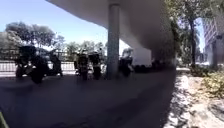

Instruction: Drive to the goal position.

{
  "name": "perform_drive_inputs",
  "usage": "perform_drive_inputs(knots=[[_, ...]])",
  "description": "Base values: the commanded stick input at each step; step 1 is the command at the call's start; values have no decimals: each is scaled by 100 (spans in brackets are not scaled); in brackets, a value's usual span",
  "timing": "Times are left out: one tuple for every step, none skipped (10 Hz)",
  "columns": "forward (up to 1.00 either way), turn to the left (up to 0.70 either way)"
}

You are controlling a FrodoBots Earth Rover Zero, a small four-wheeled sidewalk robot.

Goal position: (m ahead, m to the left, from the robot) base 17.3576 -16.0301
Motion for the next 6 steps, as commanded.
perform_drive_inputs(knots=[[45, 0], [45, 0], [45, 0], [45, 0], [45, 0], [45, -20]])
